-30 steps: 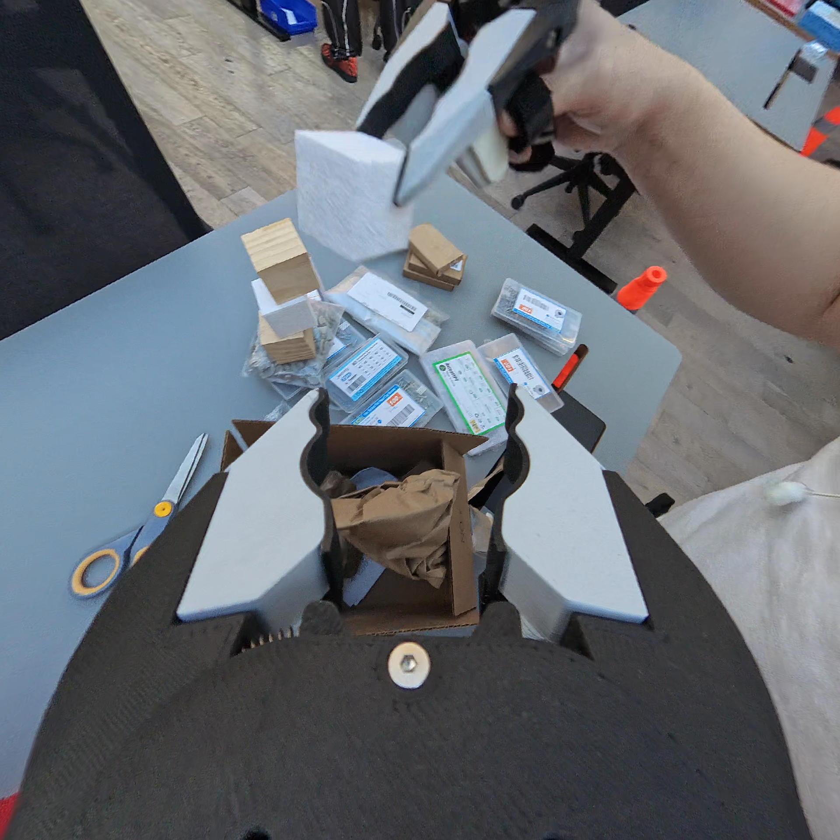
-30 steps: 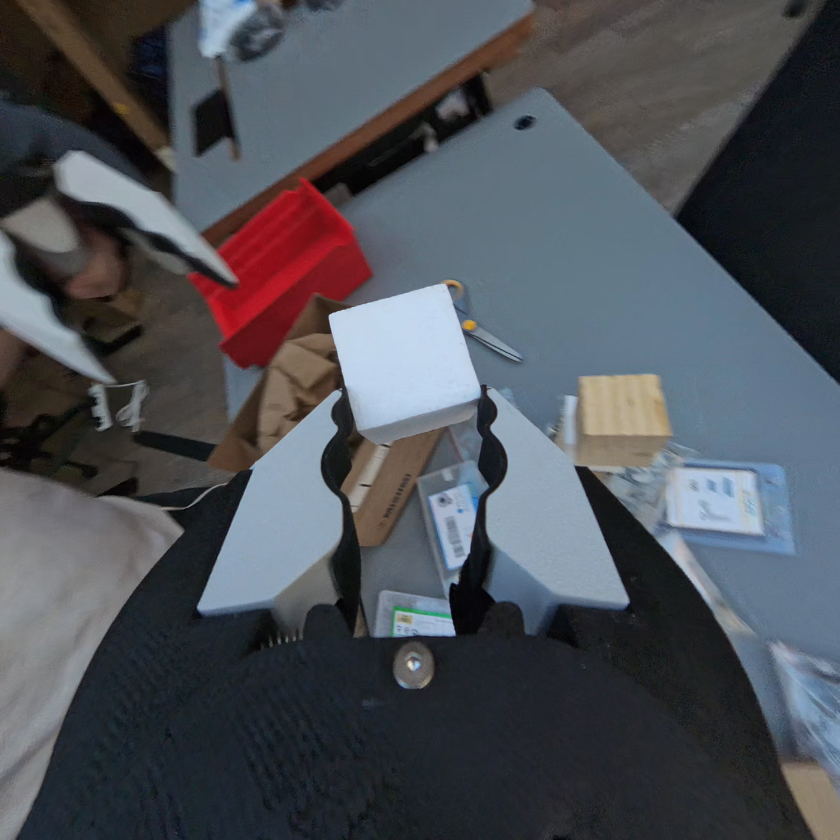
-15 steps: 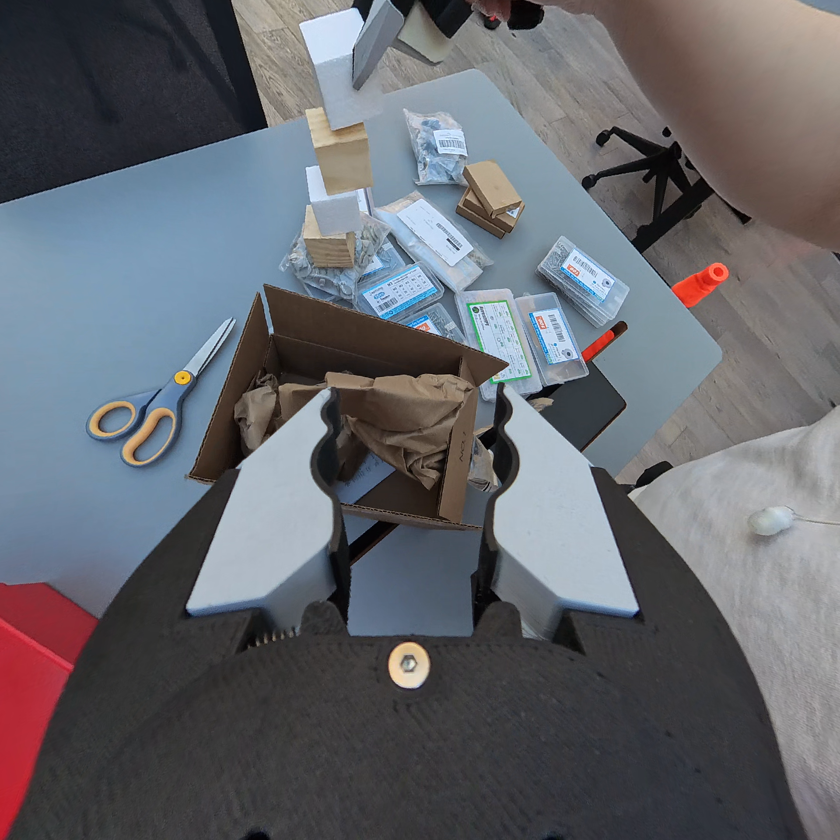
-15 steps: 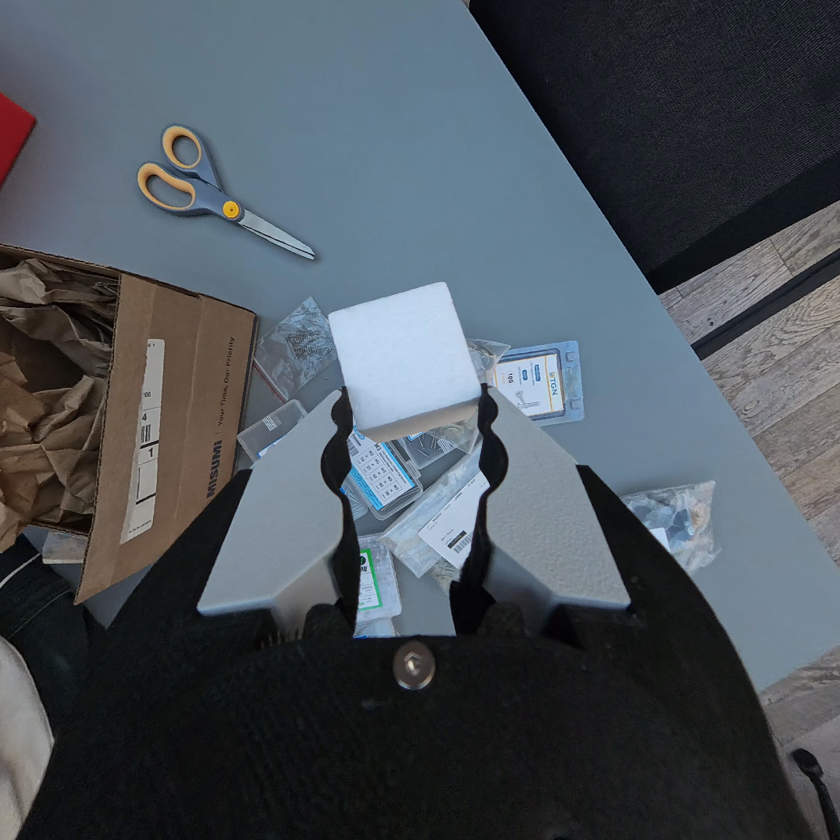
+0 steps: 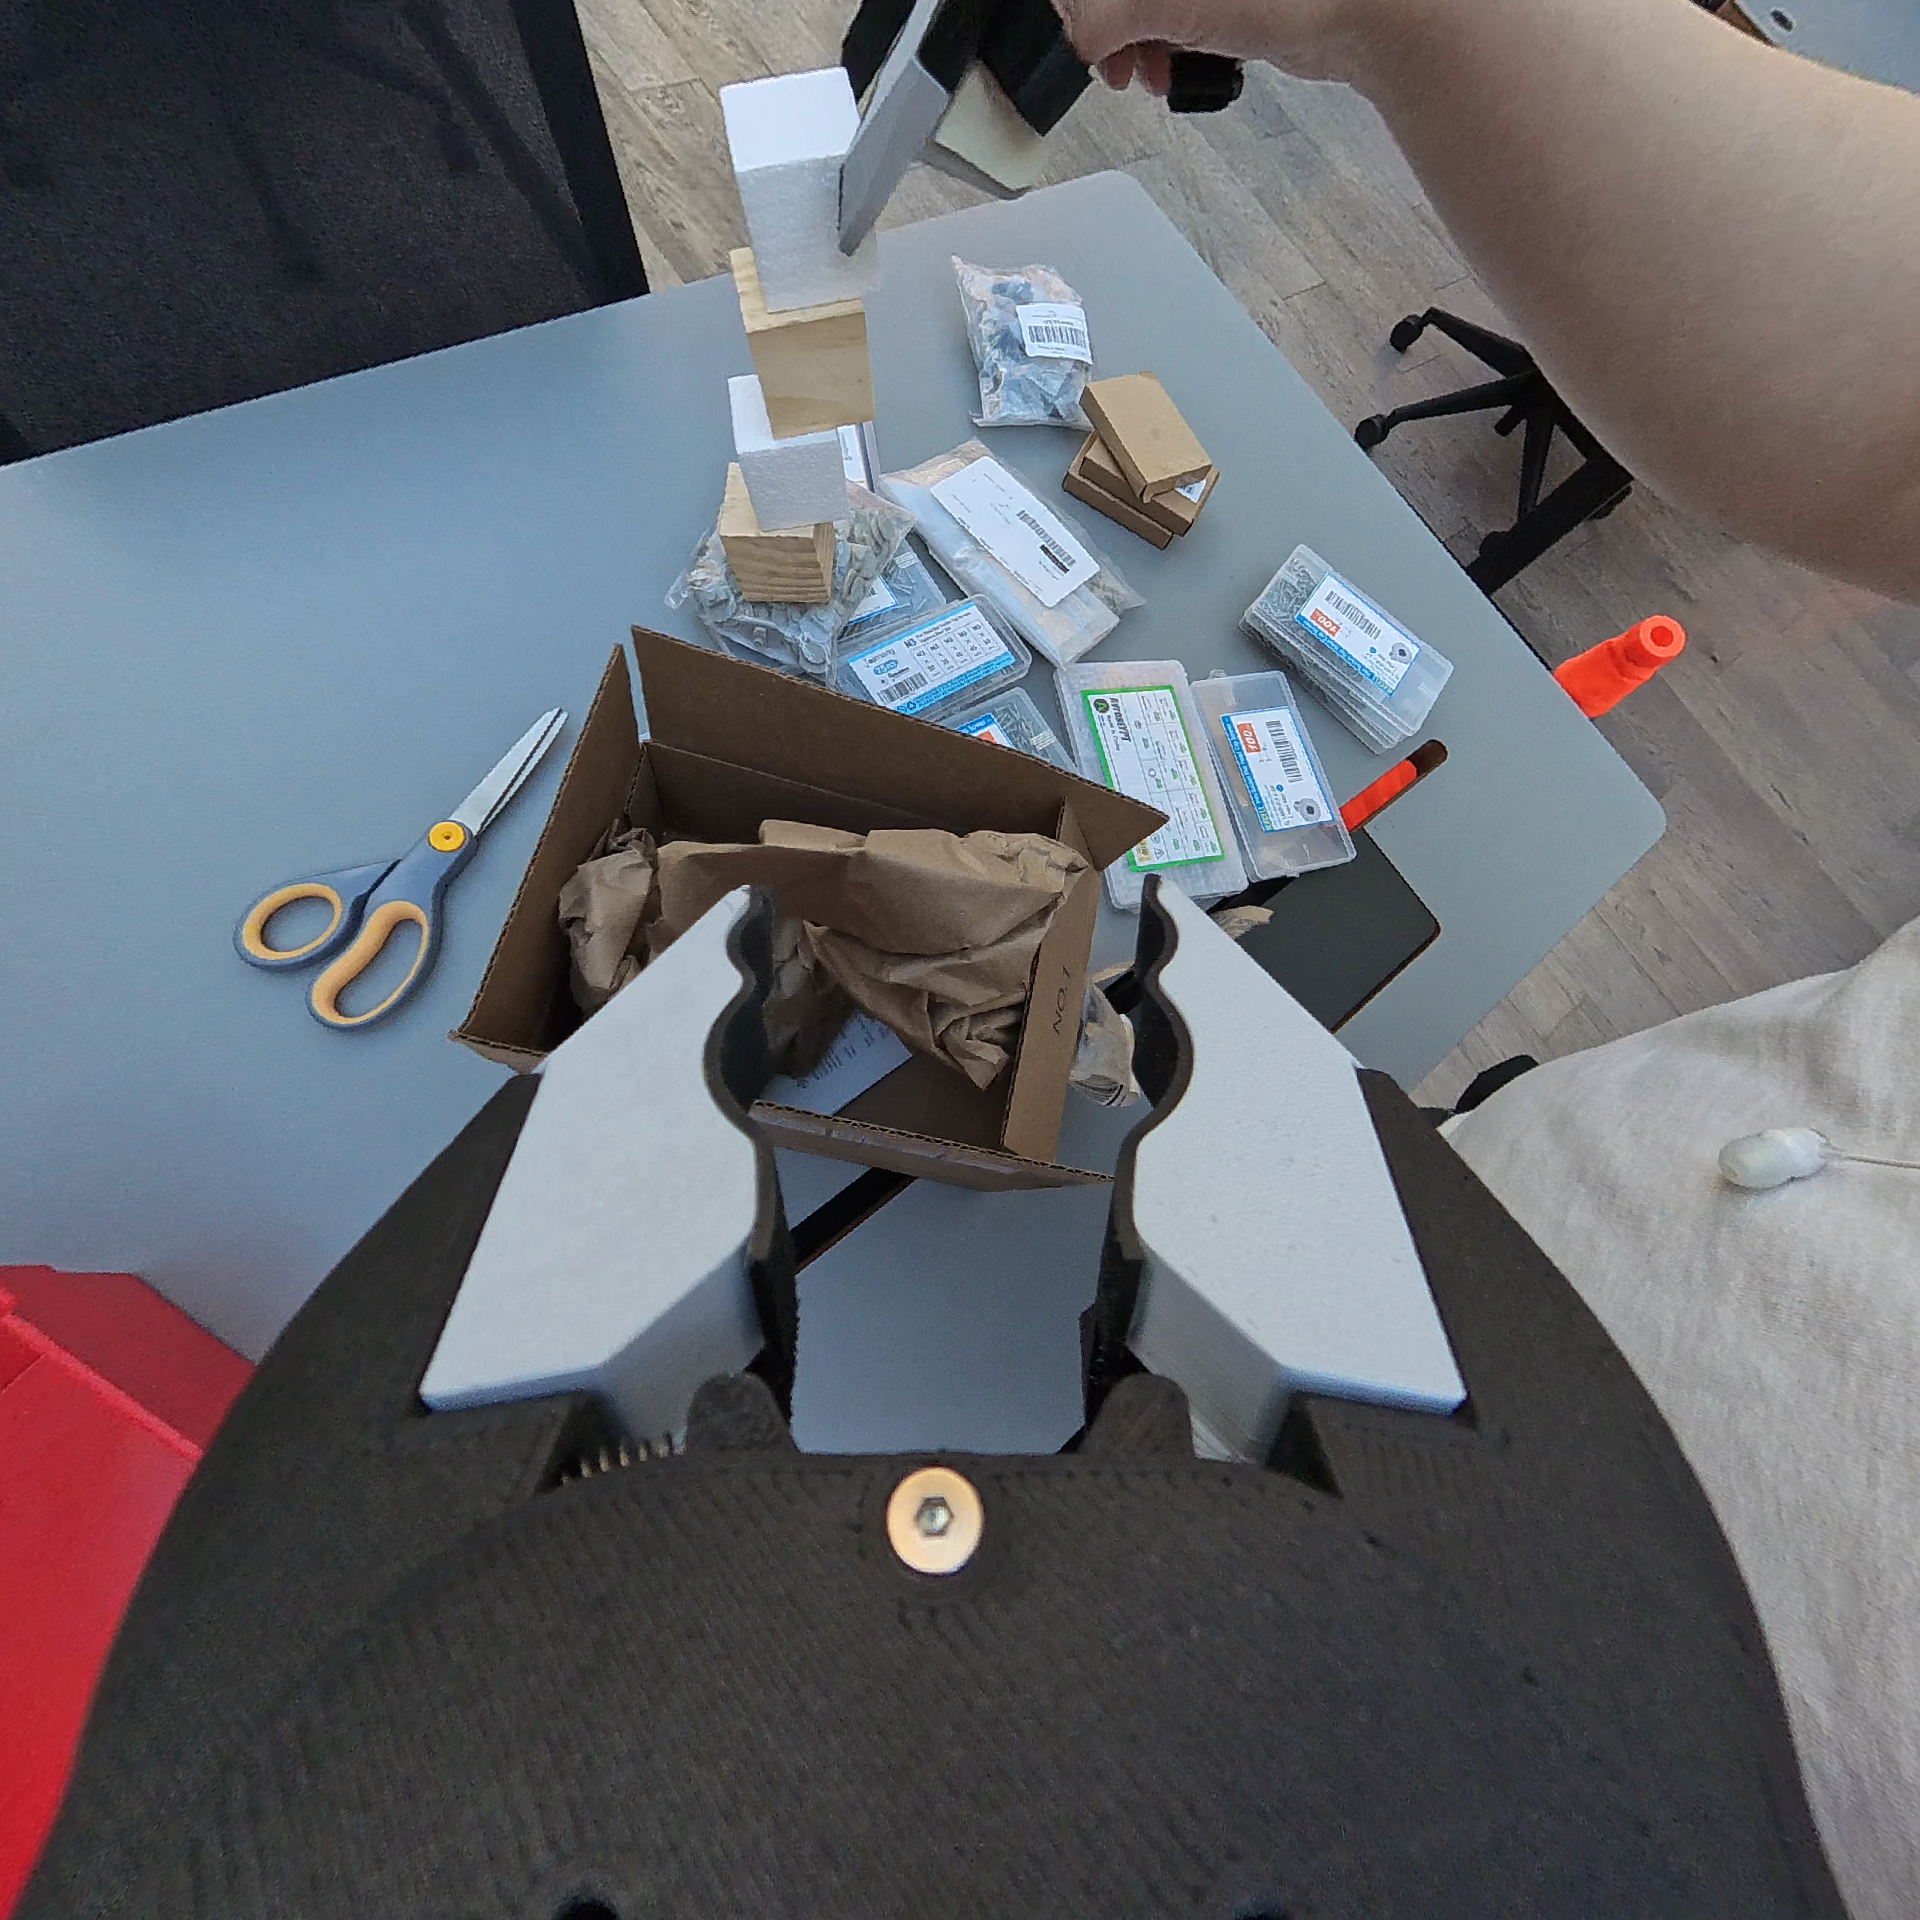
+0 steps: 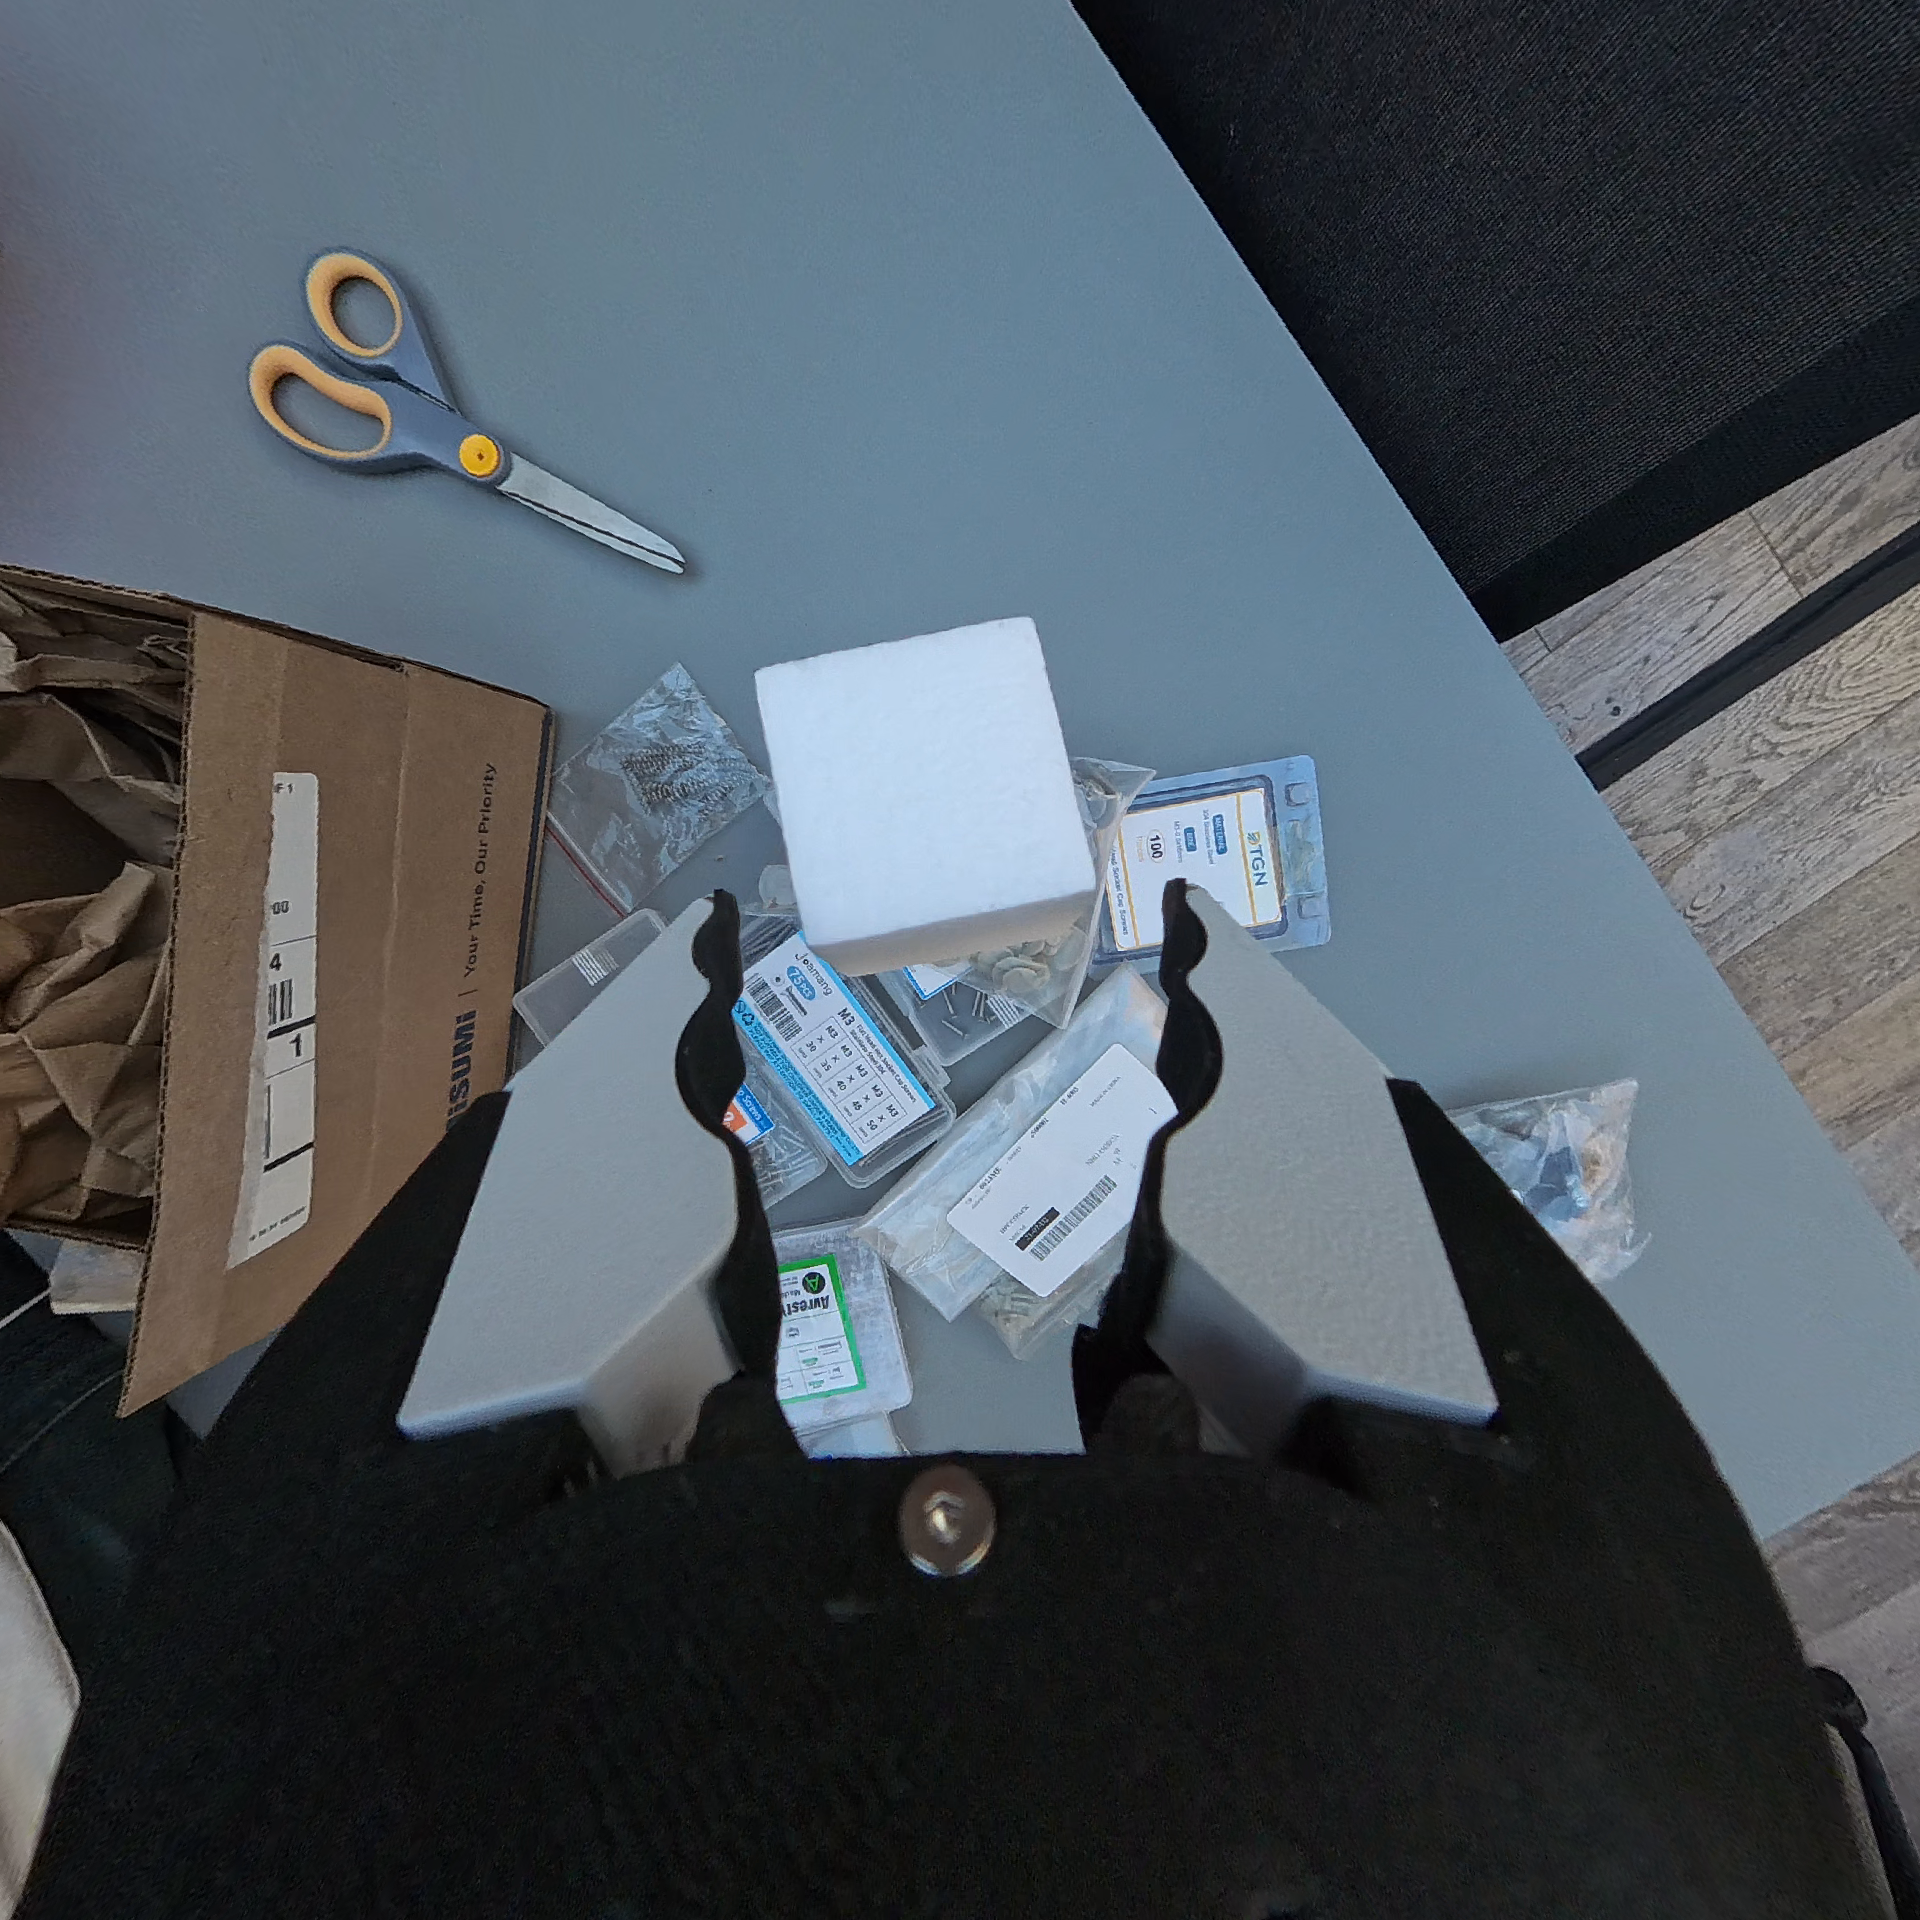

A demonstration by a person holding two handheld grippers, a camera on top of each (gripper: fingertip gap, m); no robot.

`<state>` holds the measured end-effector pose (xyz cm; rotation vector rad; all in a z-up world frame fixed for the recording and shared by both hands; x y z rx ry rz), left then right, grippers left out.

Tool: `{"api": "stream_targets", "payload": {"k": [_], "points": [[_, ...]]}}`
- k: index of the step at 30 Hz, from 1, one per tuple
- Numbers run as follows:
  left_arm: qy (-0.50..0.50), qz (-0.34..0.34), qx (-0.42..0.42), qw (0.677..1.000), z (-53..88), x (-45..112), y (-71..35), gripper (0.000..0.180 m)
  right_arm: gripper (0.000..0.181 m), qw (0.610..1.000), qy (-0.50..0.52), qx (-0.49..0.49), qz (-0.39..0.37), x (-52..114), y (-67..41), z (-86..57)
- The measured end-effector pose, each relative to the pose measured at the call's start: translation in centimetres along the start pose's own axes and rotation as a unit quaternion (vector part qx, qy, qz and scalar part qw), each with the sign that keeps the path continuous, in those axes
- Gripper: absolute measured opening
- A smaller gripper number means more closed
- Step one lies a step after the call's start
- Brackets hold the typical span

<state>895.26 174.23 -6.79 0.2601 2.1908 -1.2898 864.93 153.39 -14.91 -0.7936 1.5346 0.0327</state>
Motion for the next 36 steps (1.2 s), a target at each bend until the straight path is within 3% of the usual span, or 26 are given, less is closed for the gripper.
{"api": "stream_targets", "payload": {"k": [6, 10, 13, 17, 19, 20, 22, 27, 30, 33, 36], "points": [[-0.036, -0.016, -0.041, 0.998, 1.9, -3.4, 2.5, 0.069, 0.081, 0.999, 0.016, -0.005, -0.027, -1.1, -0.6, -0.4], [-0.169, 0.022, -0.054, 0.984, 5.7, -8.5, 7.6, 0.068, 0.086, 0.998, 0.034, -0.002, -0.058, -3.1, -0.4, -0.6], [-0.223, 0.027, -0.140, 0.964, 8.9, -13.1, 13.6, 0.063, 0.083, 0.989, 0.066, 0.013, -0.131, -6.9, 0.6, -0.4], [-0.221, 0.134, -0.170, 0.951, 12.7, -14.5, 22.1, 0.052, 0.078, 0.977, 0.046, 0.056, -0.200, -11.1, 3.4, 2.4], [-0.197, 0.210, -0.184, 0.940, 14.8, -13.6, 25.2, 0.058, 0.078, 0.977, 0.034, 0.071, -0.196, -12.2, 4.9, 4.1], [-0.187, 0.237, -0.222, 0.927, 15.8, -12.9, 26.5, 0.072, 0.078, 0.979, 0.037, 0.072, -0.186, -12.6, 5.6, 4.8], [-0.154, 0.240, -0.289, 0.914, 17.1, -11.2, 27.8, 0.077, 0.079, 0.984, 0.060, 0.060, -0.155, -13.2, 6.9, 6.1], [-0.136, 0.226, -0.328, 0.907, 18.6, -8.1, 30.4, 0.087, 0.081, 0.985, 0.100, 0.066, -0.121, -15.6, 8.6, 9.8], [-0.149, 0.259, -0.309, 0.903, 18.9, -7.5, 32.2, 0.079, 0.080, 0.983, 0.125, 0.077, -0.112, -17.1, 9.7, 12.5], [-0.128, 0.277, -0.287, 0.908, 18.9, -7.5, 32.6, 0.054, 0.081, 0.981, 0.139, 0.088, -0.099, -18.2, 10.8, 15.1], [-0.144, 0.300, -0.244, 0.911, 19.9, -8.9, 32.7, 0.055, 0.080, 0.980, 0.144, 0.098, -0.092, -19.0, 11.6, 17.4]]}}
Point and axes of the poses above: each gripper's, where its closed fingertips meet, x out along the fingers, y out of its underside, z = x × y across the jaws, the point moved 5 cm from there along -x, back along the fingers, and after that the axes turned 12 degrees about y, right-handed, at the moved point
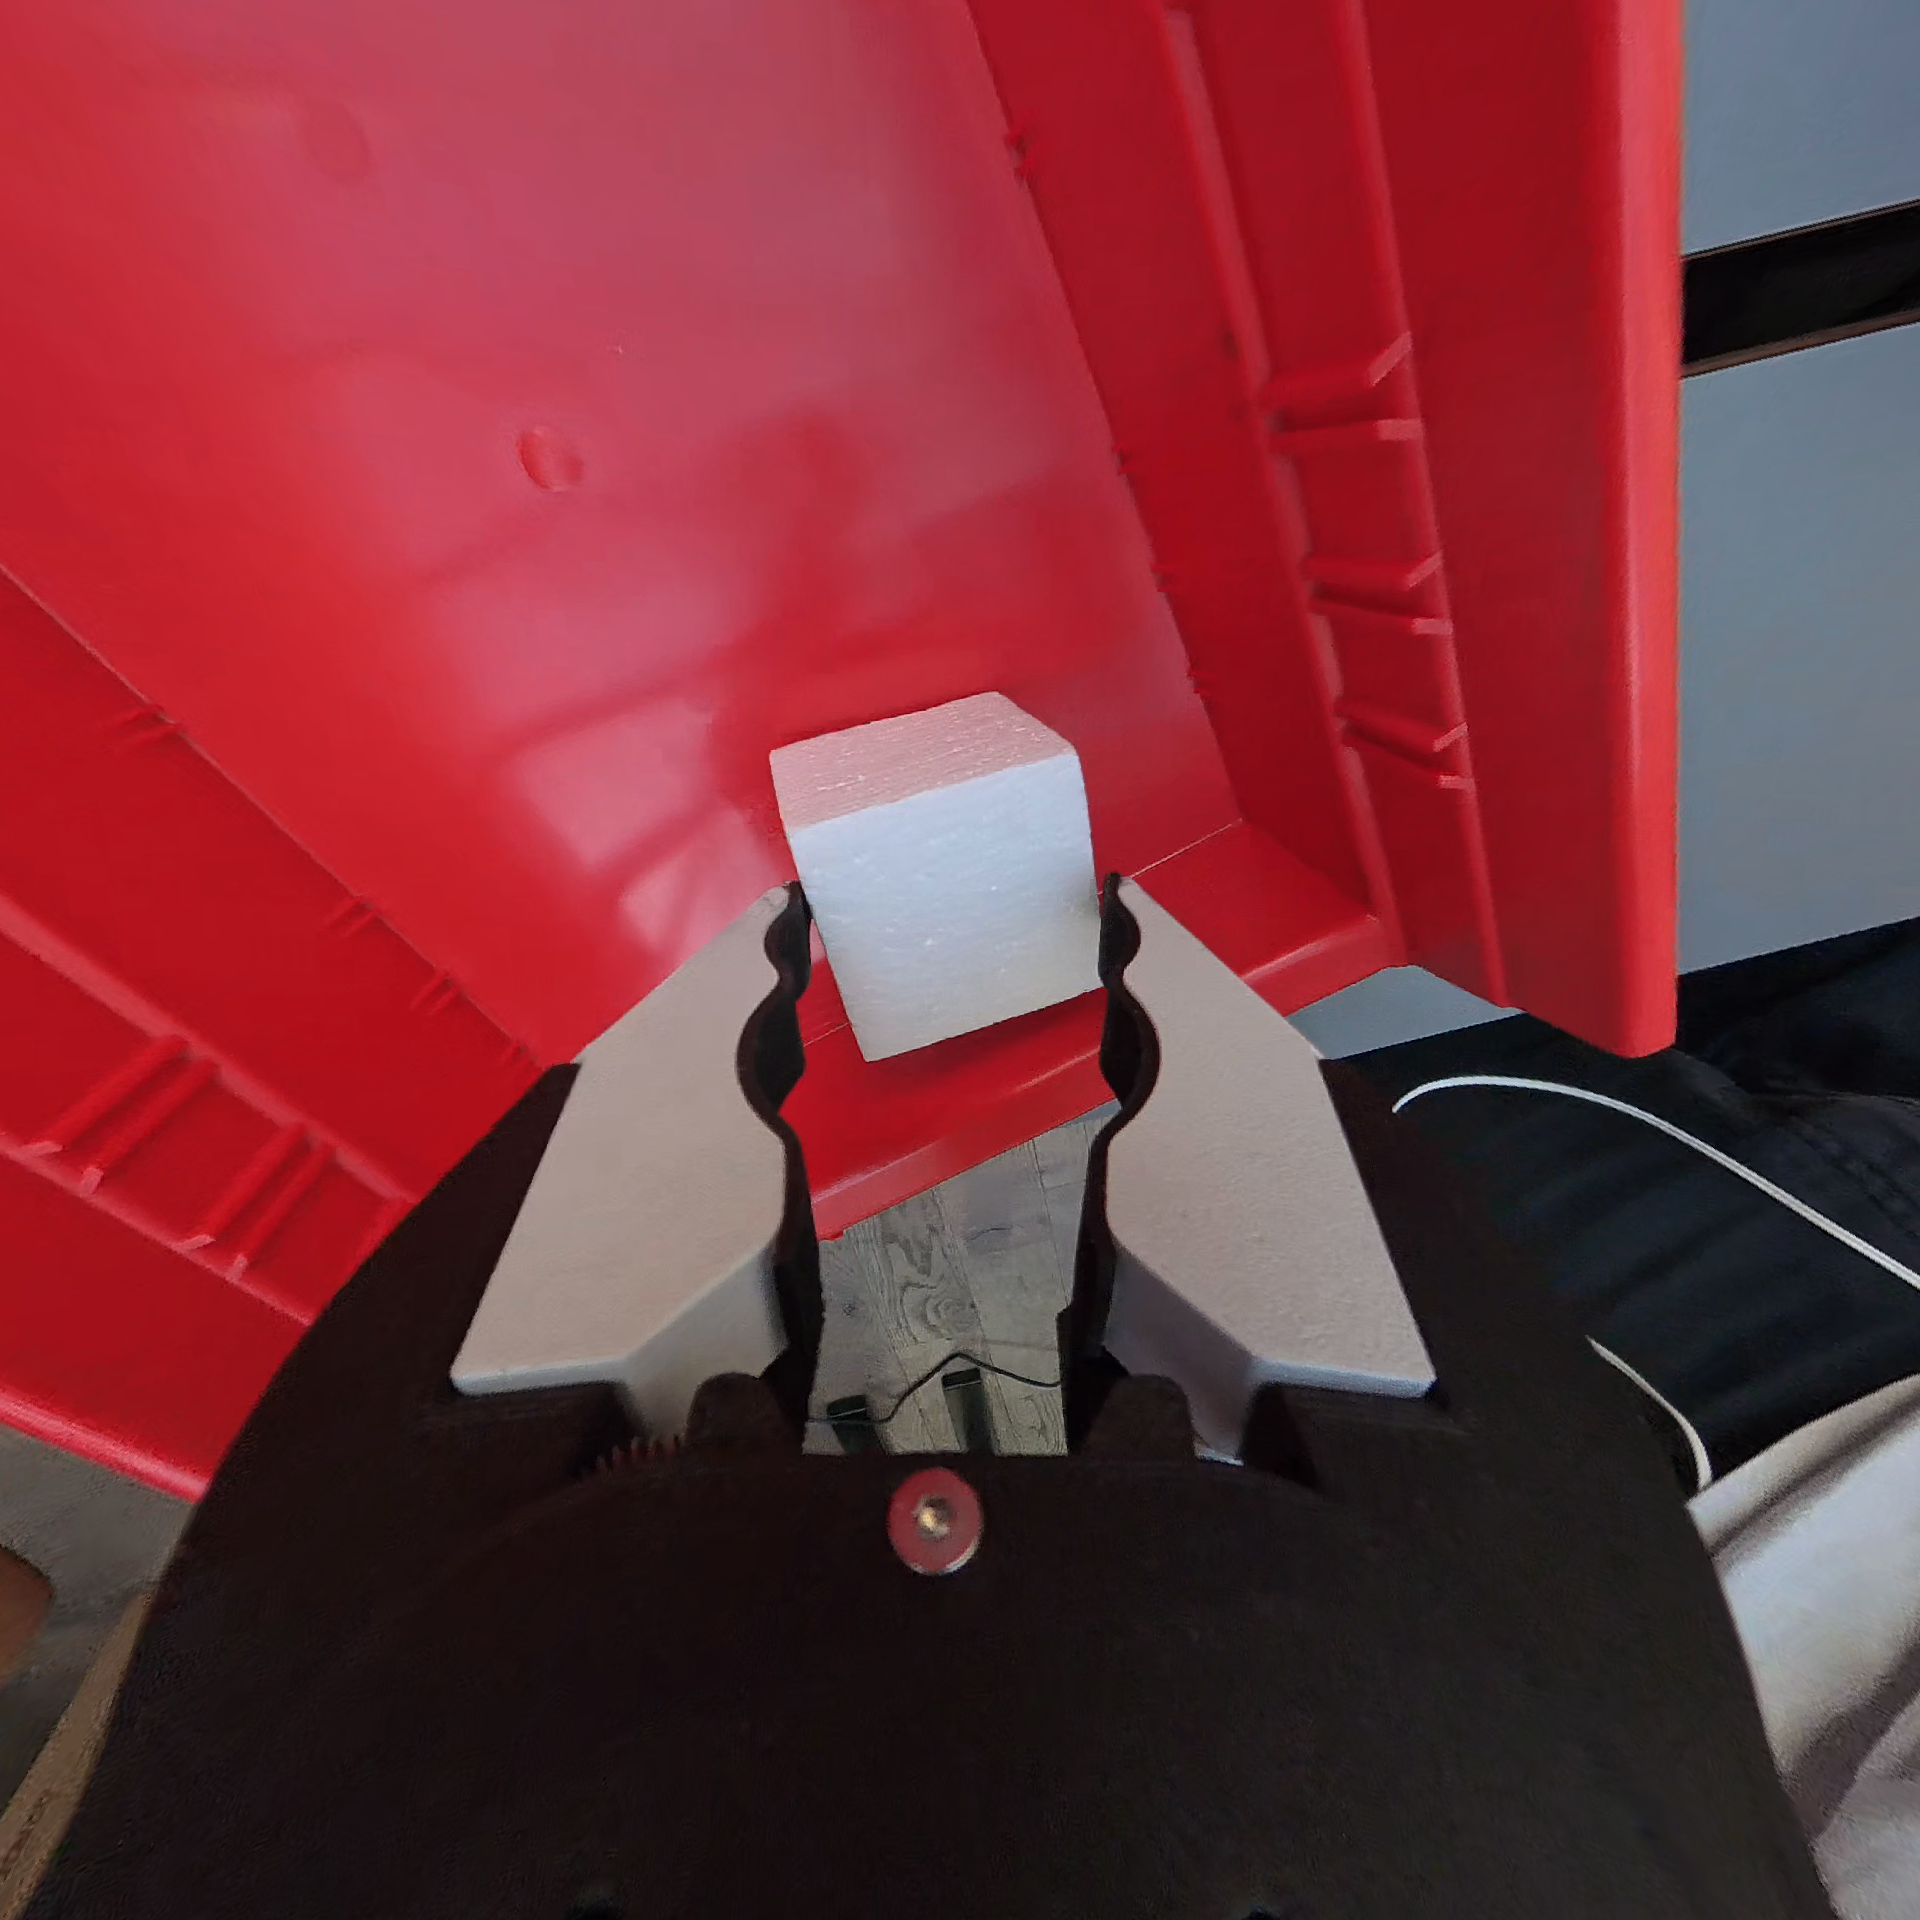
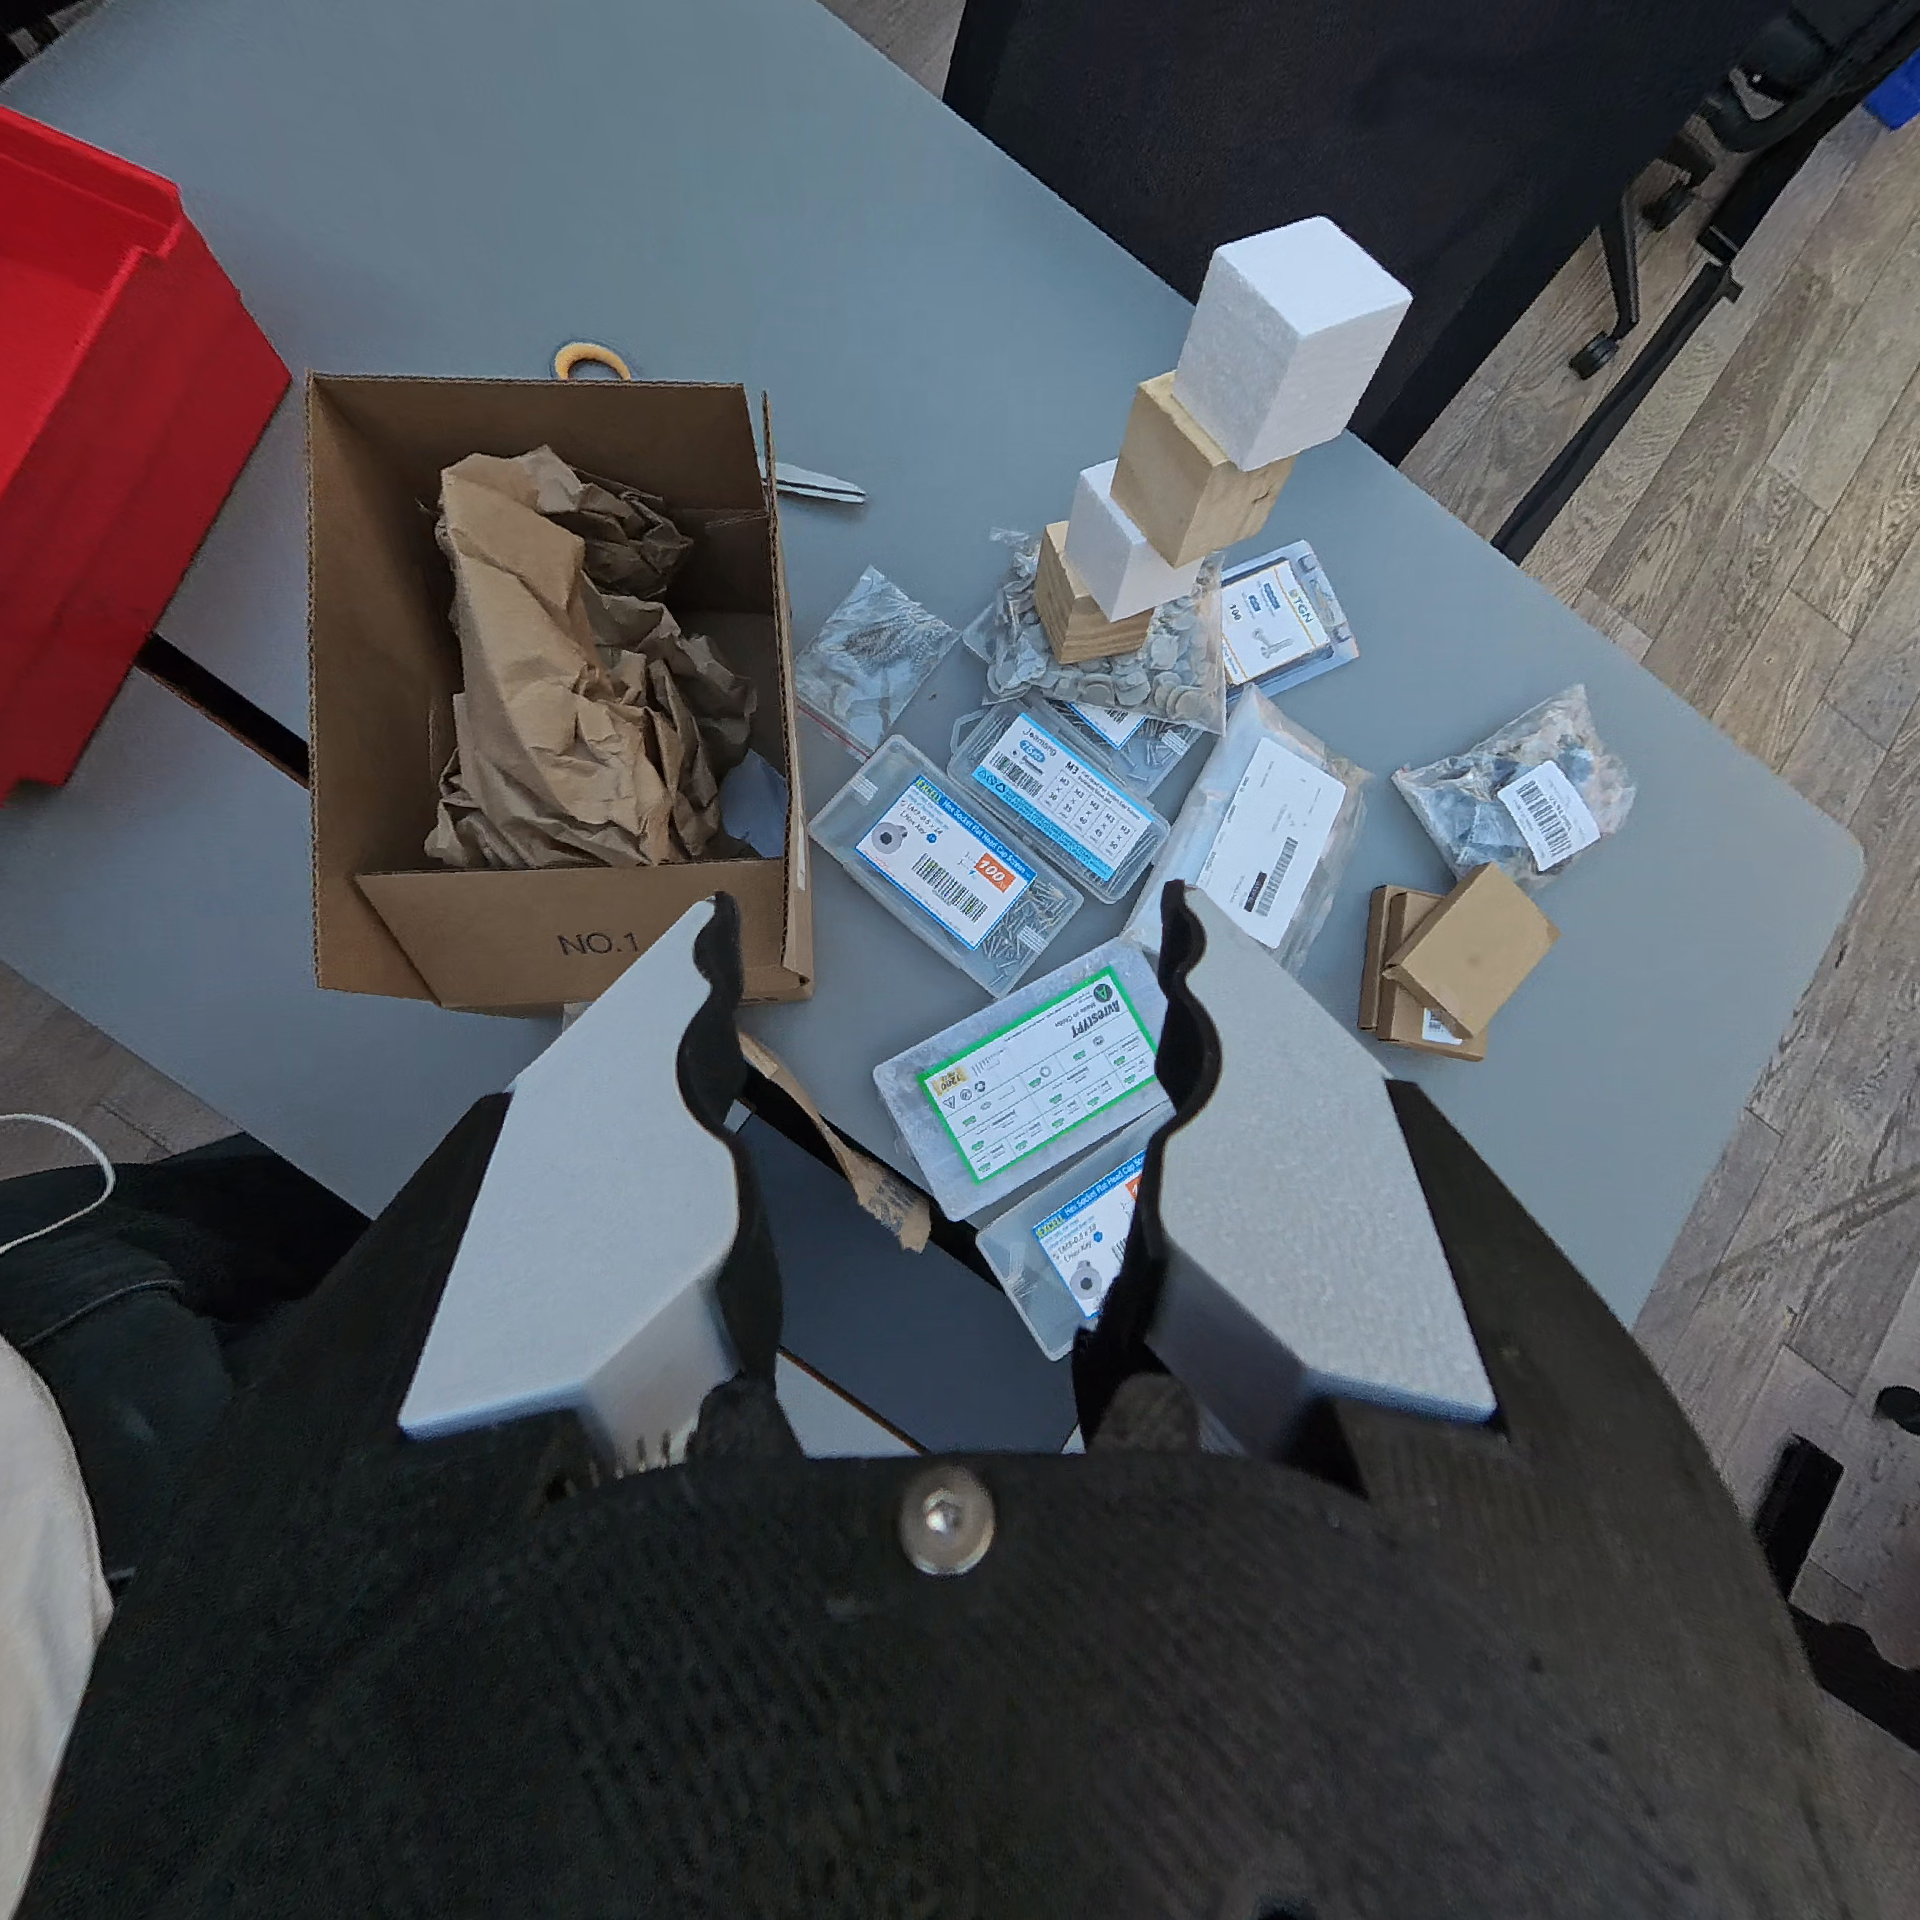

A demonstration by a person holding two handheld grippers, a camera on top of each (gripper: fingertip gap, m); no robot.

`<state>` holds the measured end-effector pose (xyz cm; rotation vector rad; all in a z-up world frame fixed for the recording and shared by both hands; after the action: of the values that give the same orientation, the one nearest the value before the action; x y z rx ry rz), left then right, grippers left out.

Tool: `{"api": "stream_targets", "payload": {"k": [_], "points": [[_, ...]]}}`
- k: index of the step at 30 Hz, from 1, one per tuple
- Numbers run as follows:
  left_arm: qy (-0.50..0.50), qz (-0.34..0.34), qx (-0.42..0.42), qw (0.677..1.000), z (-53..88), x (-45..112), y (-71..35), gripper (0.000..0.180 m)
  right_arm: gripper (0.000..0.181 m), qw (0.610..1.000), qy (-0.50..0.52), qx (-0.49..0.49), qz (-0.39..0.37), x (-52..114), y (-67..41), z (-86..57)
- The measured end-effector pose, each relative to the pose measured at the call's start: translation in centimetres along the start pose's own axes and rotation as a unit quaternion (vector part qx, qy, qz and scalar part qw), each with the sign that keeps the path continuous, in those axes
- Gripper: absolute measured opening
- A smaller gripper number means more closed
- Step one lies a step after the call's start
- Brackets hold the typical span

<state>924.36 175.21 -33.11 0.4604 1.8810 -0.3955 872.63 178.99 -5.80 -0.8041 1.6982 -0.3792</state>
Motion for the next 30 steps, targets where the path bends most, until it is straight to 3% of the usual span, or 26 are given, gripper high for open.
{"api": "stream_targets", "payload": {"k": [2, 7, 12, 15, 17, 19, 22, 24, 30], "points": [[0.023, -0.002, -0.001, 1.000, 0.2, 0.0, -0.2, 0.060, 0.080, 1.000, 0.006, 0.003, 0.001, -0.8, 0.4, 0.7], [0.037, 0.019, -0.009, 0.999, 1.1, -0.3, -0.3, 0.054, 0.080, 0.999, 0.046, -0.003, 0.010, -3.4, 1.3, 0.5], [0.001, -0.064, 0.019, 0.998, 1.1, -9.2, -3.2, 0.054, 0.078, 0.995, 0.094, 0.028, 0.000, -7.4, 4.2, -2.4], [0.064, -0.185, 0.109, 0.975, -3.9, -17.8, -9.2, 0.054, 0.078, 0.991, 0.112, 0.067, 0.001, -9.6, 7.8, -4.6], [0.146, -0.256, 0.215, 0.931, -10.3, -23.1, -14.6, 0.054, 0.077, 0.989, 0.113, 0.091, -0.002, -10.8, 10.5, -6.0], [0.179, -0.273, 0.341, 0.882, -17.2, -26.6, -19.9, 0.054, 0.076, 0.987, 0.111, 0.112, -0.006, -11.5, 13.2, -7.5], [0.179, -0.238, 0.509, 0.807, -27.1, -28.0, -27.3, 0.054, 0.075, 0.985, 0.107, 0.133, 0.001, -11.7, 17.0, -10.1], [0.176, -0.182, 0.570, 0.781, -32.6, -26.8, -32.0, 0.054, 0.075, 0.984, 0.104, 0.144, 0.013, -11.5, 19.1, -11.9], [0.154, 0.004, 0.611, 0.777, -41.6, -19.7, -43.3, 0.054, 0.075, 0.984, 0.088, 0.149, 0.047, -10.3, 21.9, -16.1]]}}
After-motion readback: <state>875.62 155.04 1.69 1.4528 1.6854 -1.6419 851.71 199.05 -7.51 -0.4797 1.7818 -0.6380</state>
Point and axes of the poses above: each gripper's, where its closed fingertips meet, x out along the fingers, y out of its underside, z = x × y across the jaws, the point moved 5 cm from there along -x, back along the fingers, and after that the axes turned 12 degrees about y, right-handed, at the moved point
